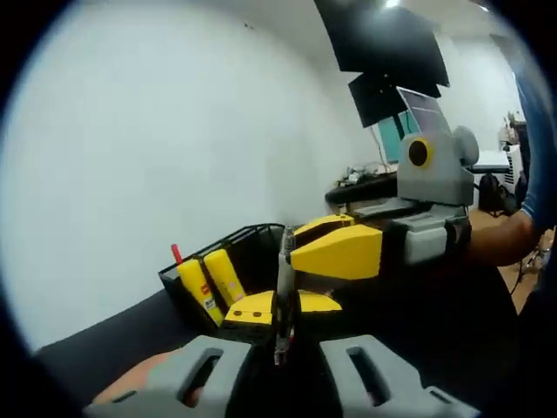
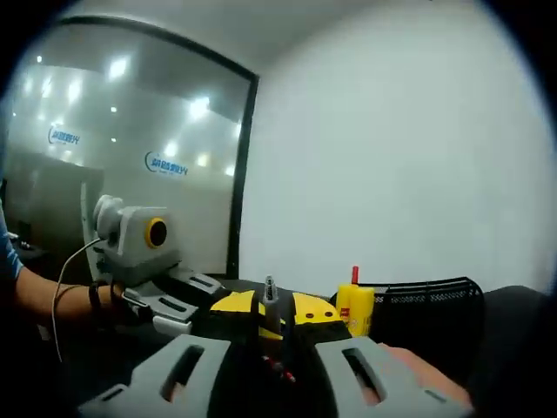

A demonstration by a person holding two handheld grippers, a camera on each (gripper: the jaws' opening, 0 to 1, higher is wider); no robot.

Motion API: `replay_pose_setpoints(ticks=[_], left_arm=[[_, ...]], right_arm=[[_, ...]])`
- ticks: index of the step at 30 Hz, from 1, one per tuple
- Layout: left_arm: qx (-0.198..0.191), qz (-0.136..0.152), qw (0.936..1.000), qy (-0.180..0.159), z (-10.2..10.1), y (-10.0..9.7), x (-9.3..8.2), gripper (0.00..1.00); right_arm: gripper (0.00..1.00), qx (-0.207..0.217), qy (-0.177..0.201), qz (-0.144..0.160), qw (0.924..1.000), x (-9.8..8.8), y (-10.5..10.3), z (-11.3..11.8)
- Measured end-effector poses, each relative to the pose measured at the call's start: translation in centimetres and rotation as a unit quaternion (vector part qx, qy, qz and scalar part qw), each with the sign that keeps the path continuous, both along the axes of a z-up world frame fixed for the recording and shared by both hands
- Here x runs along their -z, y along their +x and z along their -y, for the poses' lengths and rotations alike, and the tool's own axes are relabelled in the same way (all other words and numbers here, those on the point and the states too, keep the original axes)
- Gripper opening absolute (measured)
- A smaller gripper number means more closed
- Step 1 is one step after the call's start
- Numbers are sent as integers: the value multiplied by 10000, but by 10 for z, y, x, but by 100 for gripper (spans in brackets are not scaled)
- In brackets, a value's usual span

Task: Pick up pens and glue sticks and place them into the holder.

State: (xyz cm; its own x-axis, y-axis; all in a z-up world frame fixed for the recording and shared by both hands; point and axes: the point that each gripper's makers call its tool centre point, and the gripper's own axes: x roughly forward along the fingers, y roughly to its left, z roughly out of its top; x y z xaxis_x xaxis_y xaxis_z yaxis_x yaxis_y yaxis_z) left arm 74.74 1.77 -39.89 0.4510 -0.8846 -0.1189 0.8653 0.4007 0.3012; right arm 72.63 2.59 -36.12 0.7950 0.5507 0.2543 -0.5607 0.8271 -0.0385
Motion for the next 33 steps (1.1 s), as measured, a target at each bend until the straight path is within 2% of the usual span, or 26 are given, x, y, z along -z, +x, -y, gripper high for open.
replay_pose_setpoints(ticks=[3,6,14,19,22,27,29,31,33], left_arm=[[29,22,10000,26,1,-1,-1,5],[38,57,10000,53,1,-2,-2,5],[29,134,9999,42,1,-2,-4,6],[32,63,9999,106,-2,0,4,15],[168,-225,9994,-188,-7,-3,6,26],[73,-597,9966,-568,-26,6,8,28],[0,-776,9930,-890,-38,14,4,30],[-101,-966,9867,-1306,-52,24,-3,31],[-326,-1067,9821,-1519,-66,40,-3,32]], right_arm=[[11,-30,-10,-34,10000,1,-1,-2],[5,-9,13,-39,10000,1,-1,0],[4,11,38,15,10000,-1,-1,2],[4,91,356,-11,9993,-7,2,15],[4,166,541,-79,9984,-8,6,23],[4,249,602,-135,9978,-7,8,28],[4,291,571,-139,9978,-7,9,29],[4,310,533,-140,9980,-6,10,29],[4,318,510,-137,9981,-6,10,29]])
